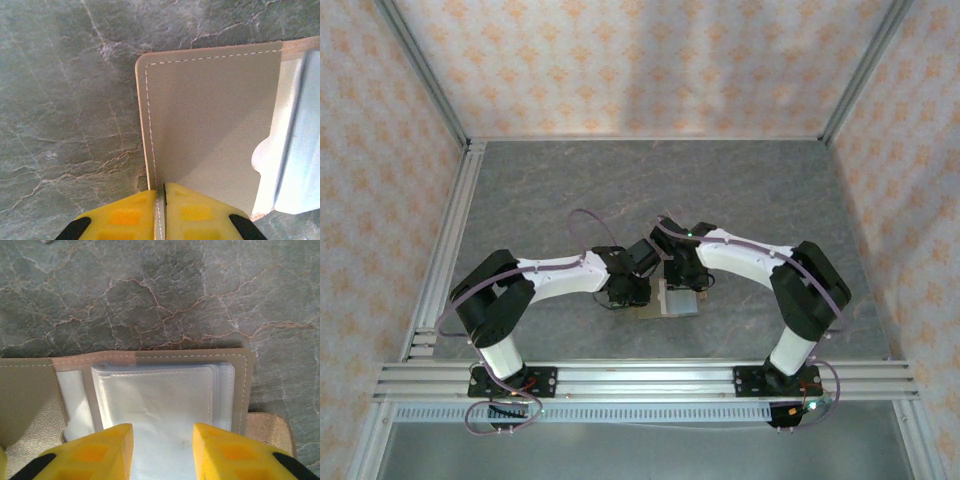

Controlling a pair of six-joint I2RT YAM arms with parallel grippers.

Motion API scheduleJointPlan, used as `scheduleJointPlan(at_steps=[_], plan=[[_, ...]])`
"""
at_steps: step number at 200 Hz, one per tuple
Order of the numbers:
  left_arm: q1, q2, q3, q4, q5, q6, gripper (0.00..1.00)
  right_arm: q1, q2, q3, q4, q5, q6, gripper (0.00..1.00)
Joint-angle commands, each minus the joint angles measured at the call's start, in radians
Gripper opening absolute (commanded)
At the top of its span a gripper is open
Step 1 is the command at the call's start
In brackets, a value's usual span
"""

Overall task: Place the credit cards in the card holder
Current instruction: Flip over the card slot in the card holder.

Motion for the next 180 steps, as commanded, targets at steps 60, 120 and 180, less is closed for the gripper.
scheduleJointPlan(at_steps=[60,120,180], plan=[[-0.007,-0.013,-0.016,-0.003,-0.015,0.005,0.13,-0.002,0.02,-0.133,0.076,0.025,0.02,0.36],[-0.007,-0.016,-0.039,0.013,-0.013,-0.005,0.13,0.006,-0.019,-0.184,0.122,0.008,0.046,0.23],[-0.015,-0.012,-0.042,0.023,-0.014,-0.017,0.13,0.006,-0.065,-0.14,0.091,0.009,0.047,0.03]])
